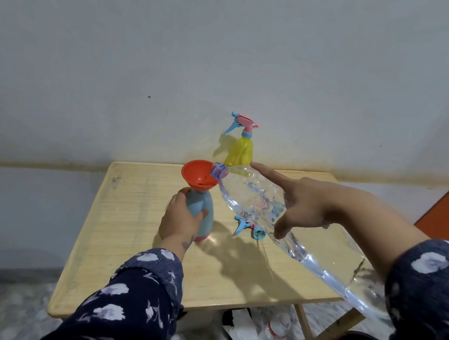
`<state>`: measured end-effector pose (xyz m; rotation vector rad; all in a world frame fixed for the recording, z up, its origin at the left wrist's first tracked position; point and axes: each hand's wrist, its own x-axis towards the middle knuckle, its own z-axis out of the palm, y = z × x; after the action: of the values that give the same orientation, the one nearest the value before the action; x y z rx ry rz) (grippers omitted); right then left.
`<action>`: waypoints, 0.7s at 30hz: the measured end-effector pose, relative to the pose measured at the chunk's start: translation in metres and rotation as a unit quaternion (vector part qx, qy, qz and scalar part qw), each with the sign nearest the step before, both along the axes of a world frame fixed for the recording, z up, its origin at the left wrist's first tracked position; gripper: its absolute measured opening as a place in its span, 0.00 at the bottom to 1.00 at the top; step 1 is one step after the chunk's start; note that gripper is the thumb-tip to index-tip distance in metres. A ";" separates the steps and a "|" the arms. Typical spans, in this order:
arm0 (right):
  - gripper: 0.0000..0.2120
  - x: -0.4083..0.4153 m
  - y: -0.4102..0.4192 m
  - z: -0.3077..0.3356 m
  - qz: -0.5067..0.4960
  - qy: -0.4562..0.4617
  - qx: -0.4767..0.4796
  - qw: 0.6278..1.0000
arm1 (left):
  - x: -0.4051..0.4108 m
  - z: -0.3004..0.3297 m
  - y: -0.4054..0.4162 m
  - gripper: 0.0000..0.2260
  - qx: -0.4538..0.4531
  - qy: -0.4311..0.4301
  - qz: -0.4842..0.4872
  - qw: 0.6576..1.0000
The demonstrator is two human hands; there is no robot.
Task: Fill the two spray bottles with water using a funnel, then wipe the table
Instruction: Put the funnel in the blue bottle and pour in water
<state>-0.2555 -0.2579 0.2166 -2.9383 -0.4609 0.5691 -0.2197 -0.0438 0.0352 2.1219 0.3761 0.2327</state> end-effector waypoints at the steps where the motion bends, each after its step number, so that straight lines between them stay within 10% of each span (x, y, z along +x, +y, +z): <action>1: 0.54 0.000 0.000 0.000 0.000 0.000 0.000 1.000 | 0.000 0.000 0.000 0.25 -0.001 0.000 -0.001 1.000; 21: 0.55 0.002 0.004 0.007 -0.002 0.004 -0.014 1.000 | 0.001 0.000 0.000 0.25 -0.001 0.006 0.002 1.000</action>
<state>-0.2536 -0.2541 0.2238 -2.9614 -0.4512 0.5911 -0.2186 -0.0437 0.0356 2.1213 0.3882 0.2217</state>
